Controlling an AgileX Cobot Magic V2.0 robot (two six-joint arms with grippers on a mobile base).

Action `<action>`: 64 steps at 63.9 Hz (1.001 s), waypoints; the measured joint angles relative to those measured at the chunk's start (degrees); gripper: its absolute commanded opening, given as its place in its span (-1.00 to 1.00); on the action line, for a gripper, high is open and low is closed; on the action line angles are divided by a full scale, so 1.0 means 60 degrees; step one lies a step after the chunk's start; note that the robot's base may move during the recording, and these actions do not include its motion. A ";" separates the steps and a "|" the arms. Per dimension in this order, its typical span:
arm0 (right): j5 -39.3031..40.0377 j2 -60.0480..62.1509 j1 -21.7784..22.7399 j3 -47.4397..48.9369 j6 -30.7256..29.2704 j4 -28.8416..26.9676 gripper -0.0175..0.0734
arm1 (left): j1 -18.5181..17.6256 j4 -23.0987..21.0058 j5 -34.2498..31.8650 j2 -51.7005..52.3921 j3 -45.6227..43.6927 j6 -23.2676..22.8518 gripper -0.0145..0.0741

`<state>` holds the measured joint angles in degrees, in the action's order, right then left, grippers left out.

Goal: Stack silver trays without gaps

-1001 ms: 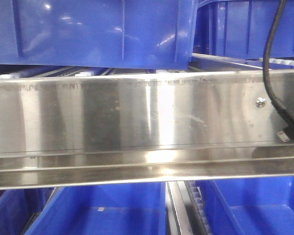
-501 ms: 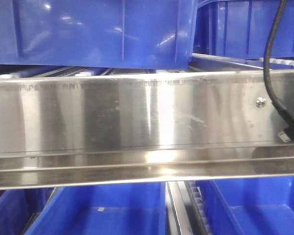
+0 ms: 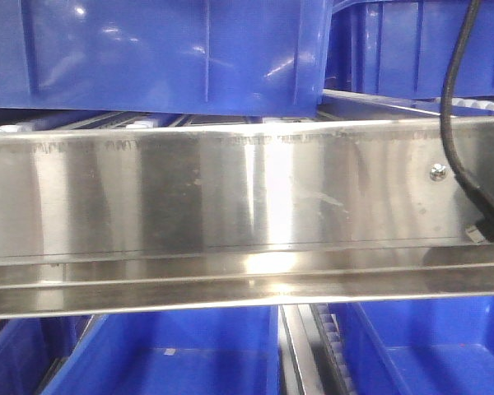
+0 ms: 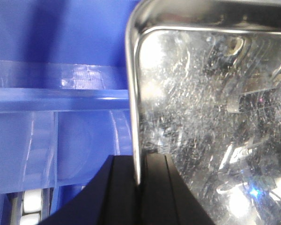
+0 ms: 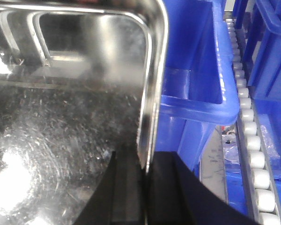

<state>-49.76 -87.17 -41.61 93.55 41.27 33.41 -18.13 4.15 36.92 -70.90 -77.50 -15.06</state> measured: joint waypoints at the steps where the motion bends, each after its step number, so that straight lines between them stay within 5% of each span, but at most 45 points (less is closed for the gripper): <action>1: 0.0000 0.0000 0.0000 0.0000 0.0000 0.0000 -0.78 | 0.0000 0.0000 0.0000 0.0000 0.0000 0.0000 -0.71; 64: 0.0077 0.0000 0.0000 0.0000 0.0000 0.0000 -0.78 | 0.0000 0.0034 -0.0120 0.0000 0.0000 -0.0020 -0.71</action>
<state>-49.30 -87.17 -41.61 93.55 41.27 33.41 -18.13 4.36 36.20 -70.90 -77.50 -15.18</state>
